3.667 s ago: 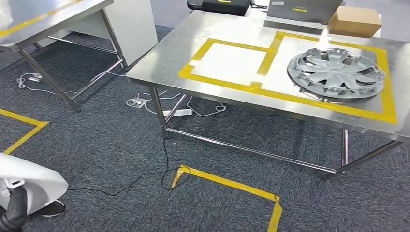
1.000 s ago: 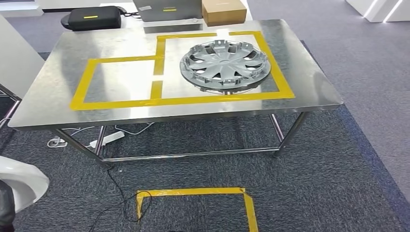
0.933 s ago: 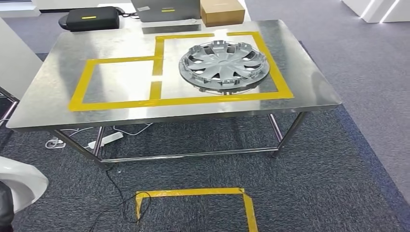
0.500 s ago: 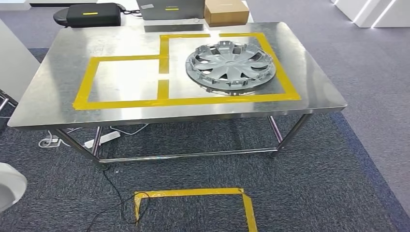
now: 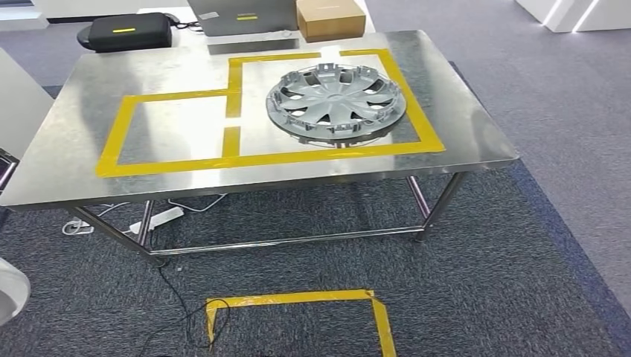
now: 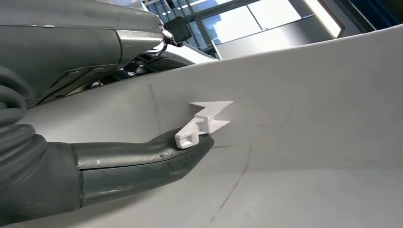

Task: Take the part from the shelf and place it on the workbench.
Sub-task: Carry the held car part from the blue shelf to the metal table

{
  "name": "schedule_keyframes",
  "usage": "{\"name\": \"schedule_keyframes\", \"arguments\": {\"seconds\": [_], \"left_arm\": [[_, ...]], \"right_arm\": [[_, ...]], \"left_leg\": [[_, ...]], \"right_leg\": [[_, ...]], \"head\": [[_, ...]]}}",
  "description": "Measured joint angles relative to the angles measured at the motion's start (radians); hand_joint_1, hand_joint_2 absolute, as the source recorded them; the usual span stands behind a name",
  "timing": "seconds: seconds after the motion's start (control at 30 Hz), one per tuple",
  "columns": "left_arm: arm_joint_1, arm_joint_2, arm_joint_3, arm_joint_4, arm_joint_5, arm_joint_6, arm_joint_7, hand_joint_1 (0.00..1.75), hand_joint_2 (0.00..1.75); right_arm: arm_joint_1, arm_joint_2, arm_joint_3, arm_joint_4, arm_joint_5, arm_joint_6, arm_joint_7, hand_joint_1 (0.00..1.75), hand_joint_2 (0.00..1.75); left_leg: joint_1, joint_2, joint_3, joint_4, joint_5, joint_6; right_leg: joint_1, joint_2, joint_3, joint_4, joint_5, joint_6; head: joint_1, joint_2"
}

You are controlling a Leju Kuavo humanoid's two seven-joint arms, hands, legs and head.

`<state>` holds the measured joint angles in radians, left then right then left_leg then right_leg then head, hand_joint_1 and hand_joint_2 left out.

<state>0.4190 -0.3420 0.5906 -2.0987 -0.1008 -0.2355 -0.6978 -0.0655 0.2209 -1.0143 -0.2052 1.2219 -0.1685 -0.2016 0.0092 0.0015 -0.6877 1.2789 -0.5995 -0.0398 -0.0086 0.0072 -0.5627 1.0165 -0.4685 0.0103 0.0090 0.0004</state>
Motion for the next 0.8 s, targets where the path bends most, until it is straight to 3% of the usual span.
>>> {"name": "schedule_keyframes", "arguments": {"seconds": [0.03, 0.07, 0.13, 0.17, 0.23, 0.33, 0.4, 0.47, 0.5, 0.53, 0.57, 0.63, 0.67, 0.7, 0.8], "left_arm": [[0.0, 0.0, 0.002, 0.0, 0.002, 0.001, 0.0, 1.75, 1.75], [-0.001, 0.0, 0.005, 0.0, 0.005, 0.002, 0.0, 1.75, 1.75], [-0.002, 0.0, 0.012, 0.0, 0.013, 0.006, 0.0, 1.75, 1.75], [-0.003, 0.0, 0.015, 0.0, 0.016, 0.008, 0.0, 1.75, 1.75], [-0.004, -0.001, 0.02, 0.0, 0.02, 0.01, 0.0, 1.75, 1.75], [-0.005, -0.002, 0.023, -0.001, 0.023, 0.011, 0.0, 1.75, 1.75], [-0.006, -0.004, 0.025, -0.001, 0.025, 0.011, 0.0, 1.75, 1.75], [-0.007, -0.005, 0.026, -0.001, 0.025, 0.011, 0.0, 1.75, 1.75], [-0.008, -0.006, 0.026, -0.001, 0.025, 0.011, 0.0, 1.75, 1.75], [-0.008, -0.006, 0.027, -0.001, 0.025, 0.011, 0.0, 1.75, 1.75], [-0.008, -0.006, 0.027, -0.001, 0.024, 0.011, 0.0, 1.75, 1.75], [-0.009, -0.006, 0.028, -0.001, 0.025, 0.011, 0.0, 1.75, 1.75], [-0.01, -0.006, 0.028, -0.001, 0.025, 0.011, 0.0, 1.75, 1.75], [-0.011, -0.006, 0.029, -0.001, 0.025, 0.012, 0.0, 1.75, 1.75], [-0.014, -0.007, 0.03, -0.001, 0.026, 0.013, 0.0, 1.75, 1.75]], "right_arm": [[0.001, 0.0, 0.0, 0.0, 0.0, 0.0, 0.0, 0.0, 1.75], [0.001, 0.0, 0.0, 0.0, 0.0, 0.0, 0.0, 0.0, 1.75], [0.001, 0.0, 0.0, 0.0, 0.0, 0.001, 0.001, 0.0, 1.75], [0.001, 0.0, 0.0, 0.0, 0.0, 0.0, 0.001, 0.0, 1.75], [0.001, 0.0, 0.0, 0.0, 0.0, 0.0, 0.001, 0.0, 1.75], [0.001, 0.0, 0.0, 0.0, 0.0, -0.001, 0.002, 0.0, 1.75], [0.0, 0.0, 0.0, 0.0, 0.0, -0.001, 0.002, 0.0, 1.75], [0.0, 0.001, 0.0, 0.0, 0.0, -0.001, 0.002, 0.0, 1.75], [0.002, 0.001, 0.0, 0.0, 0.0, -0.001, 0.003, 0.0, 1.75], [0.004, 0.001, -0.001, 0.0, 0.0, -0.001, 0.003, 0.0, 1.75], [0.005, 0.001, -0.001, 0.0, 0.0, -0.002, 0.004, 0.0, 1.75], [0.006, 0.001, -0.001, 0.0, 0.0, -0.002, 0.005, 0.0, 1.75], [0.005, 0.001, -0.002, 0.0, 0.0, -0.002, 0.005, 0.0, 1.75], [0.004, 0.001, -0.002, 0.0, 0.0, -0.002, 0.006, 0.0, 1.75], [0.006, 0.001, -0.002, 0.0, 0.0, -0.002, 0.008, 0.0, 1.75]], "left_leg": [[0.0, 0.0, -0.005, 0.0, 0.017, 0.0], [0.0, 0.0, 0.01, -0.038, 0.05, 0.002], [-0.001, 0.0, 0.073, -0.171, 0.12, 0.007], [-0.001, -0.001, 0.099, -0.226, 0.137, 0.012], [-0.003, -0.003, 0.121, -0.272, 0.134, 0.024], [0.0, -0.005, 0.135, -0.277, 0.127, 0.047], [0.001, -0.004, 0.147, -0.278, 0.121, 0.059], [-0.001, -0.003, 0.156, -0.278, 0.111, 0.064], [-0.002, -0.003, 0.162, -0.278, 0.105, 0.064], [-0.002, -0.004, 0.171, -0.278, 0.098, 0.064], [-0.002, -0.004, 0.182, -0.278, 0.09, 0.063], [-0.002, -0.005, 0.206, -0.279, 0.072, 0.058], [-0.003, -0.004, 0.215, -0.279, 0.064, 0.053], [-0.003, -0.004, 0.219, -0.281, 0.058, 0.048], [-0.004, -0.003, 0.227, -0.281, 0.057, 0.03]], "right_leg": [[0.0, 0.001, 0.003, 0.0, -0.003, 0.0], [-0.001, 0.003, 0.008, 0.0, -0.006, 0.002], [0.0, 0.006, 0.016, 0.001, -0.014, 0.01], [0.002, 0.008, 0.017, 0.002, -0.019, 0.016], [0.006, 0.009, 0.021, 0.001, -0.024, 0.028], [0.006, 0.006, 0.03, 0.019, -0.032, 0.044], [0.005, 0.002, -0.012, 0.098, -0.074, 0.051], [0.004, 0.001, -0.092, 0.229, -0.125, 0.056], [0.004, 0.001, -0.125, 0.273, -0.134, 0.057], [0.005, 0.001, -0.142, 0.282, -0.122, 0.056], [0.005, 0.001, -0.138, 0.252, -0.09, 0.053], [0.007, 0.0, -0.096, 0.127, -0.005, 0.046], [0.009, -0.002, -0.077, 0.073, 0.015, 0.041], [0.011, -0.003, -0.064, 0.039, 0.024, 0.035], [0.014, -0.003, -0.045, 0.019, 0.019, 0.016]], "head": [[0.0, 0.0], [0.0, 0.0], [0.0, 0.0], [0.0, 0.0], [0.0, 0.0], [0.002, 0.0], [0.005, 0.0], [0.007, 0.0], [0.007, 0.0], [0.008, 0.0], [0.008, 0.0], [0.007, 0.0], [0.007, 0.0], [0.006, 0.0], [0.003, 0.0]]}}
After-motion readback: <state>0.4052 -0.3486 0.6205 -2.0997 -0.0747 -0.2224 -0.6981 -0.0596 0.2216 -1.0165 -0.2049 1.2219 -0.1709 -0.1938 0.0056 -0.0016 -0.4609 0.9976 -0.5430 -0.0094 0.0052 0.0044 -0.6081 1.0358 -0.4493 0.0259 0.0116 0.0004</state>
